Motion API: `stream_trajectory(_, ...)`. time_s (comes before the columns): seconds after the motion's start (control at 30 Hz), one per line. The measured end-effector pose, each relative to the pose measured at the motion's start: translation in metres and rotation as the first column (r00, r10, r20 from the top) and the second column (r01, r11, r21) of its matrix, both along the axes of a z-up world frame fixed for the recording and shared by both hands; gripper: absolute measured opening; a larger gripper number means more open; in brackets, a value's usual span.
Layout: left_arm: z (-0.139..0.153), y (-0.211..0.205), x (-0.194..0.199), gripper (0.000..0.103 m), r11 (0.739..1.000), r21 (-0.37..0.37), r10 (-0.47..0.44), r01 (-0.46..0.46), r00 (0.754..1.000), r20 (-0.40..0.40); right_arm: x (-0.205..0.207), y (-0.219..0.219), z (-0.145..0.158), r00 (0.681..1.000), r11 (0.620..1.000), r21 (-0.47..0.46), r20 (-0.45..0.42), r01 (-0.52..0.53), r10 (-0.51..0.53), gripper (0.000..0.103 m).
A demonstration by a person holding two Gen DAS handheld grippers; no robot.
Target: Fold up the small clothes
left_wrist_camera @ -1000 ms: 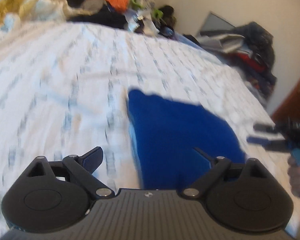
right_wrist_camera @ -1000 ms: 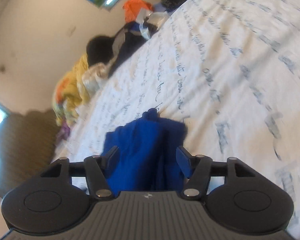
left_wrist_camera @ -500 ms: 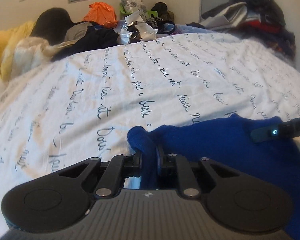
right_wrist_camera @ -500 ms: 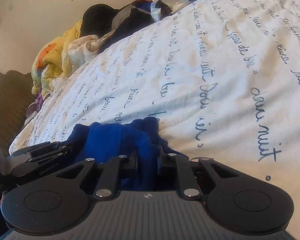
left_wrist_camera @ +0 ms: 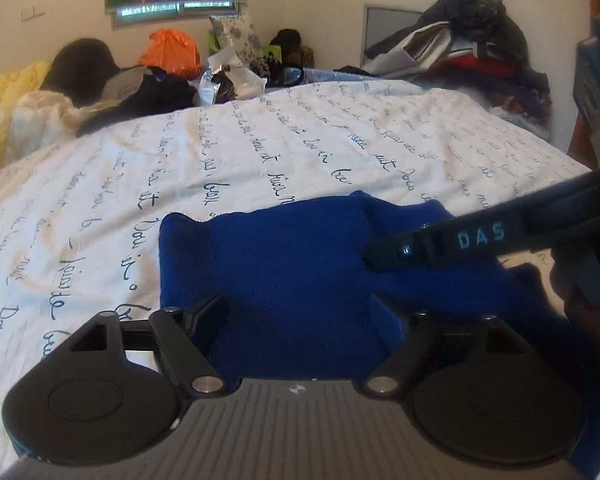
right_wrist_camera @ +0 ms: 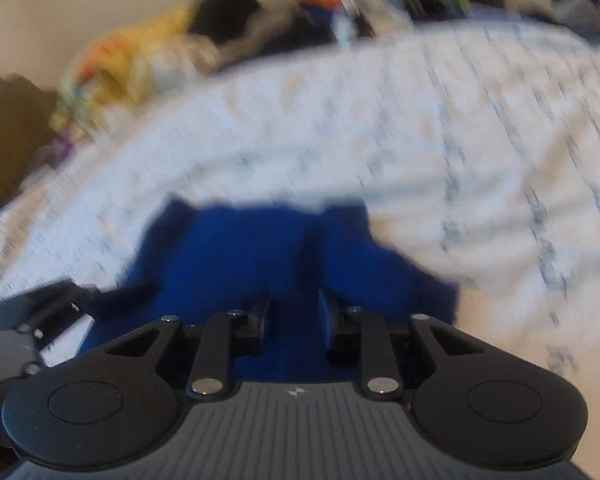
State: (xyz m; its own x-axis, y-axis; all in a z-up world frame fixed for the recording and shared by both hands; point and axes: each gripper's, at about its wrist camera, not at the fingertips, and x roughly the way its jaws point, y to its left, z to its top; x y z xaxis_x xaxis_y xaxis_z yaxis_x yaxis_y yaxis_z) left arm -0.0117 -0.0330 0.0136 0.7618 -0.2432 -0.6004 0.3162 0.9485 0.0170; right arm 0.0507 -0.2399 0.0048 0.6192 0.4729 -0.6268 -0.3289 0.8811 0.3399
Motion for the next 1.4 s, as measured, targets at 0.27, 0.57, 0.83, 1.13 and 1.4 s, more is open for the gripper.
stream_trajectory(0.27,0.03,0.019,-0.055,0.085,1.0,-0.011,-0.024,0.025,0.999,0.031,-0.059,-0.03,0.03,0.998,0.996,0.071,0.017,0.059,-0.06,0.028)
stream_trajectory(0.57,0.02,0.021,-0.061,0.089,1.0,-0.007,0.027,-0.027,0.998,-0.065,-0.097,-0.021,0.023,0.999,0.999,0.011,0.021,-0.043,0.043,0.048)
stream_trajectory(0.83,0.01,0.045,-0.163,0.101,0.97,-0.008,0.239,-0.244,0.954,-0.179,-0.202,-0.021,0.018,0.993,0.983,-0.177,0.112,0.056,-0.036,0.082)
stream_trajectory(1.13,0.0,0.045,-0.174,0.103,0.963,0.055,0.27,-0.265,0.949,-0.16,-0.22,0.006,-0.011,0.986,0.939,-0.299,0.037,0.169,-0.165,0.103)
stream_trajectory(1.4,0.0,0.045,-0.183,0.103,0.96,0.052,0.28,-0.275,0.949,-0.146,-0.221,0.012,-0.012,0.964,0.92,-0.297,0.009,0.256,-0.266,0.103)
